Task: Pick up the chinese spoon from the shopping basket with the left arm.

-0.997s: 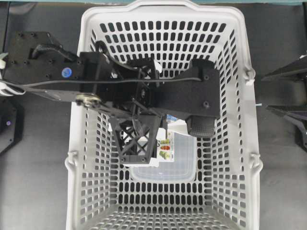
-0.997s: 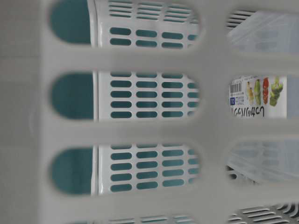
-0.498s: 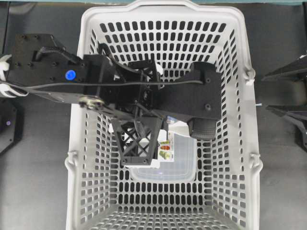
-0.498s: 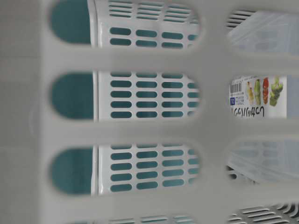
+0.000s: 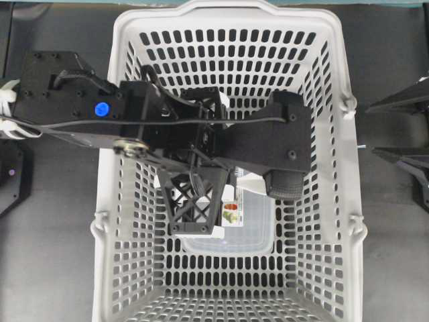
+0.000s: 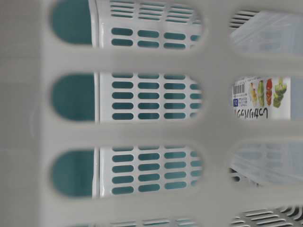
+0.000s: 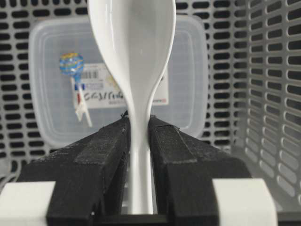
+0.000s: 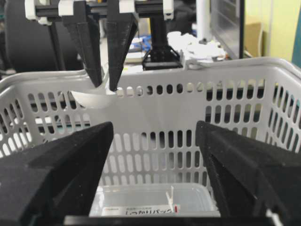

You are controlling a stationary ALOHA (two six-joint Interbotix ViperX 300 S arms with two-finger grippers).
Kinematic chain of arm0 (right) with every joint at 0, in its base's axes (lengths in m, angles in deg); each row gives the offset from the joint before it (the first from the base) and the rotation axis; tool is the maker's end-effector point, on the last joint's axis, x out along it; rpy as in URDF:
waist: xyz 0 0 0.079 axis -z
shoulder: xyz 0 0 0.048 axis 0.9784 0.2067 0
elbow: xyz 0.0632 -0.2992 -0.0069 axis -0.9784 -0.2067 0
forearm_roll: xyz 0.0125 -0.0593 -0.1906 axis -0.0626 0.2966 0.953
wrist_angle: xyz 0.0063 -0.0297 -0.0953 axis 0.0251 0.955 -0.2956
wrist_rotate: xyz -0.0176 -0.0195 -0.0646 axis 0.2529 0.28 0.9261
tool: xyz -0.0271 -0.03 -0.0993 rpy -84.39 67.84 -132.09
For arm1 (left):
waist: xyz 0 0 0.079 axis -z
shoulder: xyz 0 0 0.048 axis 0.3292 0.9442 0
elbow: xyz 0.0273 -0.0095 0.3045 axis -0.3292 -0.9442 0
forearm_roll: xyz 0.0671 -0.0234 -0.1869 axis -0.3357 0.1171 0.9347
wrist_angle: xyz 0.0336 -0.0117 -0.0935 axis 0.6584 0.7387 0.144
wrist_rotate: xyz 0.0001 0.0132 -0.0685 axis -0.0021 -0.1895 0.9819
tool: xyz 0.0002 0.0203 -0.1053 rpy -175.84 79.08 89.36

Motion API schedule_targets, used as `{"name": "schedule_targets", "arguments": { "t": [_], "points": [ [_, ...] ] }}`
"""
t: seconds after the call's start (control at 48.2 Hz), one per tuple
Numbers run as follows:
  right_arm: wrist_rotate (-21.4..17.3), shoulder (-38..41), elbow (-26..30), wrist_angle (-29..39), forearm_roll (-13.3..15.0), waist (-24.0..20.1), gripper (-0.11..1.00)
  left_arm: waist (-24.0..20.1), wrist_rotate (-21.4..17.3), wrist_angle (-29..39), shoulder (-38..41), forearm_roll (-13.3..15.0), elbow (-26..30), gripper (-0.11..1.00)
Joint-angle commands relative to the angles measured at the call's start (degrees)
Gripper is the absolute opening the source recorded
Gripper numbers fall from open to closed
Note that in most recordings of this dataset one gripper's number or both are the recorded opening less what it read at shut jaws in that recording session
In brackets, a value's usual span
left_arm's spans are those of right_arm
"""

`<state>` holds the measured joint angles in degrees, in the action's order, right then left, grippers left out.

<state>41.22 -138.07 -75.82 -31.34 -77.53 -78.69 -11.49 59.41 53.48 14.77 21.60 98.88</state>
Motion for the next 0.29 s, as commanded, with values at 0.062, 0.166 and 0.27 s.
{"name": "schedule_targets", "arguments": {
  "t": [0.062, 0.166, 0.27],
  "points": [
    [-0.09, 0.26, 0.62, -0.53, -0.09, -0.09, 0.69, 0.26, 0.0, -0.44, -0.79, -0.26, 1.32, 0.13],
    [-0.09, 0.35, 0.62, -0.53, -0.18, -0.09, 0.69, 0.26, 0.0, -0.53, -0.79, -0.26, 1.23, 0.13],
    [-0.09, 0.26, 0.62, -0.62, -0.18, -0.09, 0.69, 0.26, 0.0, -0.62, -0.79, -0.26, 1.14, 0.13]
  ]
}}
